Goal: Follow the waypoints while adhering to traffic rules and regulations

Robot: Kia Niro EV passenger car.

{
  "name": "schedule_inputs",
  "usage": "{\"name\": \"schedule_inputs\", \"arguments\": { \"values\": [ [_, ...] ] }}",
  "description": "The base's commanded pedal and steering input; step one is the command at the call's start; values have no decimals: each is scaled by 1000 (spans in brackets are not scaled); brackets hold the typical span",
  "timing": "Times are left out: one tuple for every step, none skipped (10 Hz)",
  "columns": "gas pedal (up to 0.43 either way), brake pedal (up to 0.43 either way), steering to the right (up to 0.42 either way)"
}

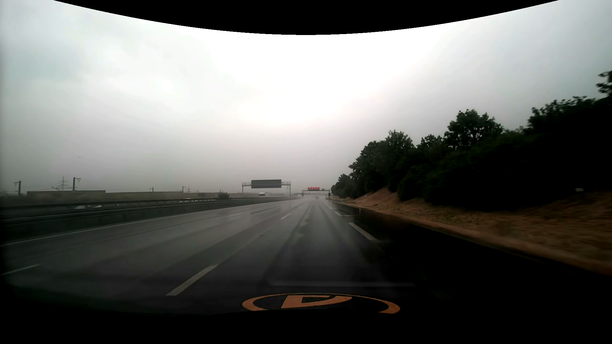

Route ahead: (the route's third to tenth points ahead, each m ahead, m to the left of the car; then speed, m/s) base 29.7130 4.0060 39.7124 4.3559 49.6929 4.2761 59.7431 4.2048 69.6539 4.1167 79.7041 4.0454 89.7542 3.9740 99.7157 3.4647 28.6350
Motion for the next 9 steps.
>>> {"name": "schedule_inputs", "arguments": {
  "values": [
    [240,0,0],
    [240,0,0],
    [240,0,0],
    [240,0,0],
    [248,0,0],
    [260,0,0],
    [260,0,0],
    [268,0,0],
    [268,0,0]
  ]
}}
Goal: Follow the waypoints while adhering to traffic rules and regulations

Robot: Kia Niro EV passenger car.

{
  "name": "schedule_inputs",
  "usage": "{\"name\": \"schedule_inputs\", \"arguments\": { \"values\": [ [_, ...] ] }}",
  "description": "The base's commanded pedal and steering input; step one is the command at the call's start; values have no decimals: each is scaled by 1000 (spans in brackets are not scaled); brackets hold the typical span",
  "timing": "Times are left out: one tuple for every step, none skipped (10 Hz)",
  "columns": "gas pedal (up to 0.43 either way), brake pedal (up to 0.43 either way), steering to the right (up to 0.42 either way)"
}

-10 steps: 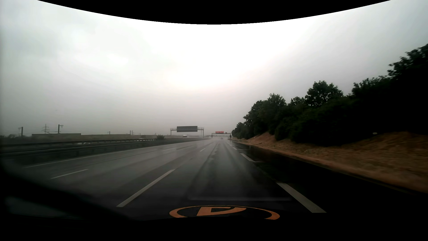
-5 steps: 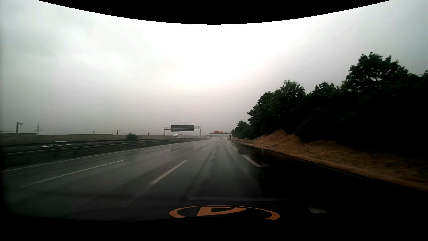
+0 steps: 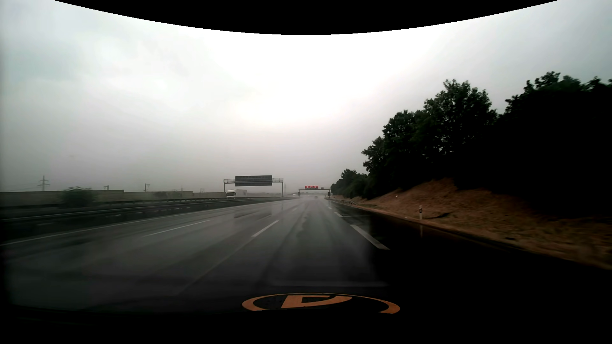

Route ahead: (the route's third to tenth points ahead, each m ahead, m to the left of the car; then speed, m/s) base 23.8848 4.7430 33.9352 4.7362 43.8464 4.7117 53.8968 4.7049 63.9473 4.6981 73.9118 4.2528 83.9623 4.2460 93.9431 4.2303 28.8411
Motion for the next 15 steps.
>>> {"name": "schedule_inputs", "arguments": {
  "values": [
    [268,0,0],
    [268,0,0],
    [268,0,0],
    [268,0,0],
    [268,0,0],
    [268,0,0],
    [268,0,0],
    [268,0,0],
    [268,0,-1],
    [268,0,-2],
    [268,0,-3],
    [268,0,-3],
    [268,0,-3],
    [268,0,-3],
    [268,0,-3]
  ]
}}
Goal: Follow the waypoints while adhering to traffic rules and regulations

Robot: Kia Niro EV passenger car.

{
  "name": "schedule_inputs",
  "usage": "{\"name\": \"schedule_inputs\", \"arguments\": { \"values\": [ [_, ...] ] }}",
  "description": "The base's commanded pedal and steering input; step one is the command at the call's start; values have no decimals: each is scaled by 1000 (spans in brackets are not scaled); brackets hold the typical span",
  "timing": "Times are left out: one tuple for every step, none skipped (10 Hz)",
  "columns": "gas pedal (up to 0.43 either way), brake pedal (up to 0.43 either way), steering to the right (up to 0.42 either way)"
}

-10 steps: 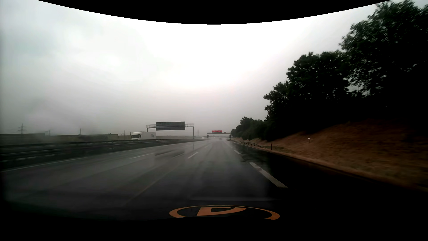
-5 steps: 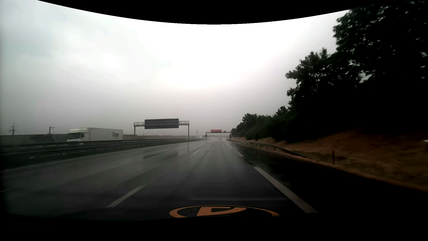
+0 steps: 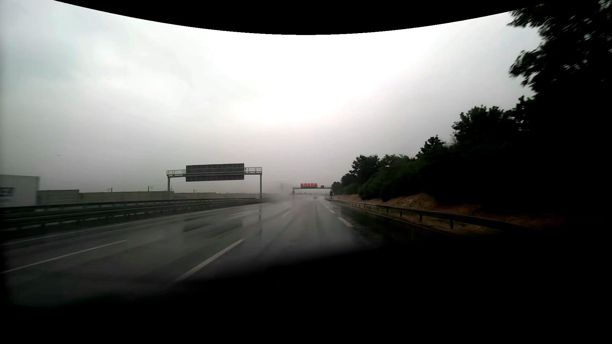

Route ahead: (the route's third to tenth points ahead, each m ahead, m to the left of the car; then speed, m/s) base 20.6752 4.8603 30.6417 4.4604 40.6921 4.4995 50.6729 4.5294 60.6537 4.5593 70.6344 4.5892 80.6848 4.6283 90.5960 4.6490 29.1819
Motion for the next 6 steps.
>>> {"name": "schedule_inputs", "arguments": {
  "values": [
    [268,0,-3],
    [260,0,-3],
    [260,0,-3],
    [260,0,-3],
    [248,0,-3],
    [248,0,-3]
  ]
}}
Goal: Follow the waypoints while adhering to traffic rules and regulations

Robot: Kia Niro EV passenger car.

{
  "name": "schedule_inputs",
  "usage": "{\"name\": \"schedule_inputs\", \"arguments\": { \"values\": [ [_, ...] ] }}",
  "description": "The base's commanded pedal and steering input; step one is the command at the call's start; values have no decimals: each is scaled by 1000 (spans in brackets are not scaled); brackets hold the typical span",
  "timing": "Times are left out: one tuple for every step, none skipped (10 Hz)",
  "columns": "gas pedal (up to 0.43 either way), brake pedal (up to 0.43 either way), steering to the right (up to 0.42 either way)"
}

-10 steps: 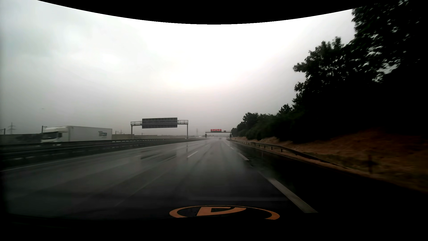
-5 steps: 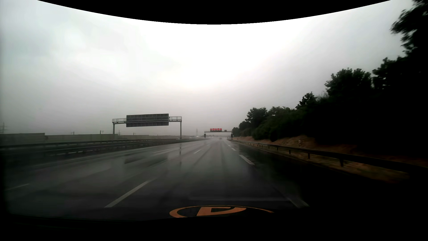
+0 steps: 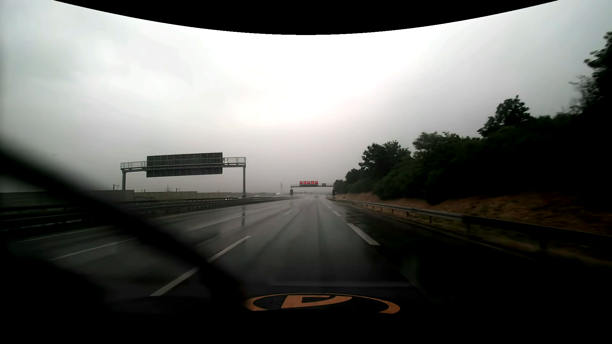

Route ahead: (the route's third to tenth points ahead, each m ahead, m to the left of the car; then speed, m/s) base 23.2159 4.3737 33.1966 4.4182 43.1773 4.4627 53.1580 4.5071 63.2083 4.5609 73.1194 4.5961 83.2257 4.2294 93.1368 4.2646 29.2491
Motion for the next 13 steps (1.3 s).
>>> {"name": "schedule_inputs", "arguments": {
  "values": [
    [240,0,-2],
    [240,0,-2],
    [228,0,-2],
    [228,0,-2],
    [228,0,-1],
    [228,0,0],
    [228,0,0],
    [228,0,0],
    [228,0,1],
    [228,0,2],
    [228,0,1],
    [228,0,0],
    [228,0,0]
  ]
}}
